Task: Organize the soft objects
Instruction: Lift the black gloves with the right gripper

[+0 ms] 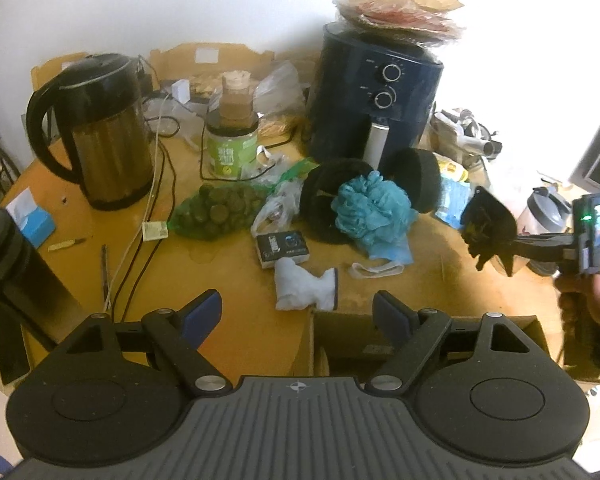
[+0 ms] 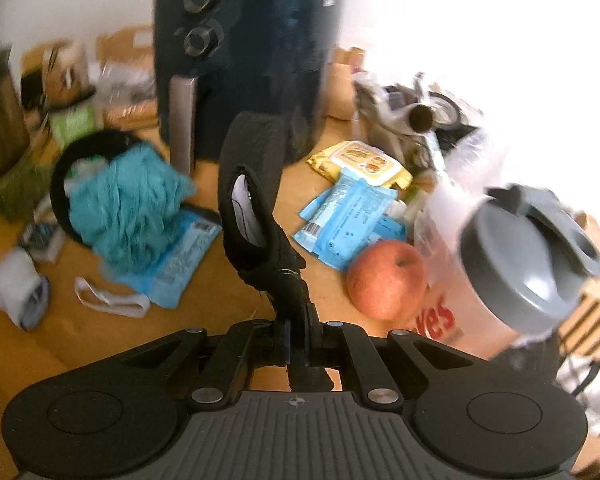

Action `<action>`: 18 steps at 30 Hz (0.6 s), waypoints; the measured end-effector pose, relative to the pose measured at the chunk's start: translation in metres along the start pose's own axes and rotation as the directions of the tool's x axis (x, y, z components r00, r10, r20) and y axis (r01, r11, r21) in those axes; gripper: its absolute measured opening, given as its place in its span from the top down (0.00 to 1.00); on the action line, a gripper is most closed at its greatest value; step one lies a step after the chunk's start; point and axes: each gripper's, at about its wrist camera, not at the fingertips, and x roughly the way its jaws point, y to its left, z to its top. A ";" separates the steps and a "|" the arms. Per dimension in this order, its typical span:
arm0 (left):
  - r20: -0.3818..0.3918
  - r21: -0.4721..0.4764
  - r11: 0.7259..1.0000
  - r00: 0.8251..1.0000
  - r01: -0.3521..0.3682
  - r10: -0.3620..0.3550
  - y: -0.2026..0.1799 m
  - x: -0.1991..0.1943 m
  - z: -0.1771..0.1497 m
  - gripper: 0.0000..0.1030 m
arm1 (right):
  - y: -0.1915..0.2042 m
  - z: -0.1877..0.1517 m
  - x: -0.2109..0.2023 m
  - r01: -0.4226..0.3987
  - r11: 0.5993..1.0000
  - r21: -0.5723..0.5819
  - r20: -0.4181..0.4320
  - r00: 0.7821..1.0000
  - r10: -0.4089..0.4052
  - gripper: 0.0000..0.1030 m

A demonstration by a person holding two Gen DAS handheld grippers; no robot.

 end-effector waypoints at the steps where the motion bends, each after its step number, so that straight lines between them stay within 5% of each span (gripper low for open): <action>1: 0.003 0.008 1.000 1.000 0.000 0.000 0.000 0.001 0.002 0.19 | -0.003 0.000 -0.005 -0.008 1.000 0.020 -0.001 1.000 0.008 0.92; 9: 0.021 0.054 0.998 1.000 -0.013 0.012 0.005 0.011 0.018 0.19 | -0.033 0.001 -0.049 -0.098 0.975 0.200 0.034 0.995 0.093 0.92; 18: 0.002 0.107 0.994 1.000 -0.024 0.024 0.015 0.043 0.037 0.19 | -0.042 -0.003 -0.091 -0.112 0.965 0.236 0.090 0.992 0.093 0.92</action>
